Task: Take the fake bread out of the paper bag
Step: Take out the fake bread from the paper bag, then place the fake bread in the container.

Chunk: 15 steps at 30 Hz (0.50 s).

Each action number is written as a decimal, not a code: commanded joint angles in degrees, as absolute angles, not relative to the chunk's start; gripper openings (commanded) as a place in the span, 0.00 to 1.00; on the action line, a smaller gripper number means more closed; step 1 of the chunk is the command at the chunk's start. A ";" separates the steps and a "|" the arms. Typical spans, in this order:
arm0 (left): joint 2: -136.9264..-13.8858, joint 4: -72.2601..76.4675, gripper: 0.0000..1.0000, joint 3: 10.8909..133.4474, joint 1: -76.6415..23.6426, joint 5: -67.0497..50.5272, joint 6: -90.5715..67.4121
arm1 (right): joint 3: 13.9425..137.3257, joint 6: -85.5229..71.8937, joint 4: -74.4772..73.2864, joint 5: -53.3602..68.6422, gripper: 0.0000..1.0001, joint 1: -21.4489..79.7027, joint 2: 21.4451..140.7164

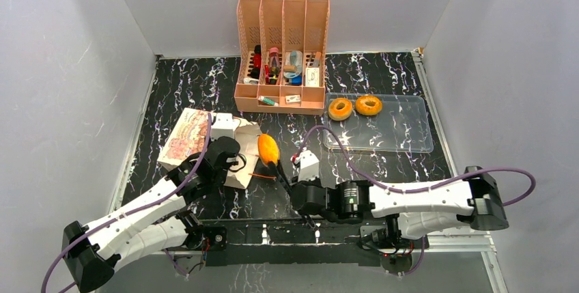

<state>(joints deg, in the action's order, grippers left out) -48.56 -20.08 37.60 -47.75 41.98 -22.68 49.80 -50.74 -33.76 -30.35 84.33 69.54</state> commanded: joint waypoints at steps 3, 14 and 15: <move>-47.62 -21.71 0.00 39.07 -47.81 45.57 -23.34 | 49.50 -58.37 -39.87 -37.46 0.00 85.38 62.99; -45.66 -20.66 0.00 37.80 -47.81 42.30 -23.01 | 49.31 -72.66 -51.28 -48.77 0.00 86.31 57.74; -45.43 -20.59 0.00 37.66 -47.81 41.95 -22.87 | 49.15 -74.29 -51.98 -50.16 0.00 86.26 57.40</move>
<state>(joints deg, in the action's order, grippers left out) -47.33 -20.99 37.58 -47.75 42.52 -22.76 49.69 -65.65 -48.05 -40.18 86.04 60.40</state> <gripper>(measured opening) 0.009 0.054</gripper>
